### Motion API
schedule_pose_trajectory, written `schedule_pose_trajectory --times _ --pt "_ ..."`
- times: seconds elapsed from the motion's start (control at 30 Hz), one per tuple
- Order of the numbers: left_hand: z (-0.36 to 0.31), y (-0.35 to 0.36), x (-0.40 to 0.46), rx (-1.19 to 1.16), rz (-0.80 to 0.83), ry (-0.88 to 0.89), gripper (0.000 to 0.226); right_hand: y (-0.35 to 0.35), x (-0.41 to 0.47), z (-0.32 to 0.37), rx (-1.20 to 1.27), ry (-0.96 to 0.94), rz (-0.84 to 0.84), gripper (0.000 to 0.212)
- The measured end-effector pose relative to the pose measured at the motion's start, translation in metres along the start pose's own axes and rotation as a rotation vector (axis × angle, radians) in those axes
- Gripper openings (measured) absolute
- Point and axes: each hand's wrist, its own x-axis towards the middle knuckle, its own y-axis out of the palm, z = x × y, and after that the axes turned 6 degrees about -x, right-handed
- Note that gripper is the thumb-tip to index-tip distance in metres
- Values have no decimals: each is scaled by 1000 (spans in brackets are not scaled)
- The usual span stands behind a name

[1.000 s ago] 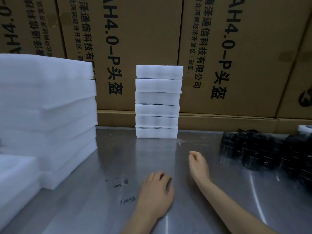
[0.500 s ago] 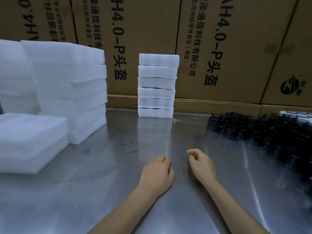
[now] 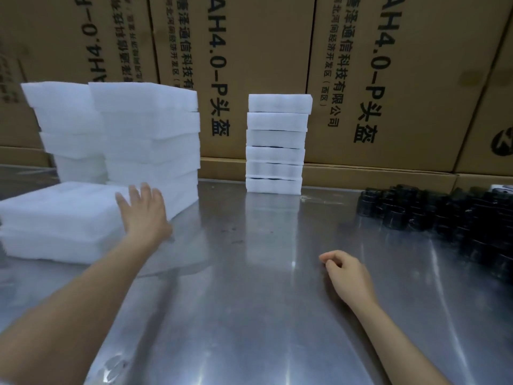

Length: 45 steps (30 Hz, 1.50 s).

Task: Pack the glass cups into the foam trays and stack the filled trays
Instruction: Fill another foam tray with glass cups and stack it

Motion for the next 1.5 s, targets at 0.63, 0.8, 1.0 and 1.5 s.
schedule_pose_trajectory --times 0.63,0.8,1.0,1.5 --pt "-76 -63 -94 49 -98 371 78 -1 -3 6 25 -11 11 19" --pt "-147 -75 -161 -76 -222 578 77 -11 -13 14 517 -45 188 26" --pt "-211 -58 -178 -370 -146 742 79 -28 -1 0 845 20 293 37" --pt "-160 -29 -107 -1581 -92 162 49 -71 35 -53 827 202 259 39"
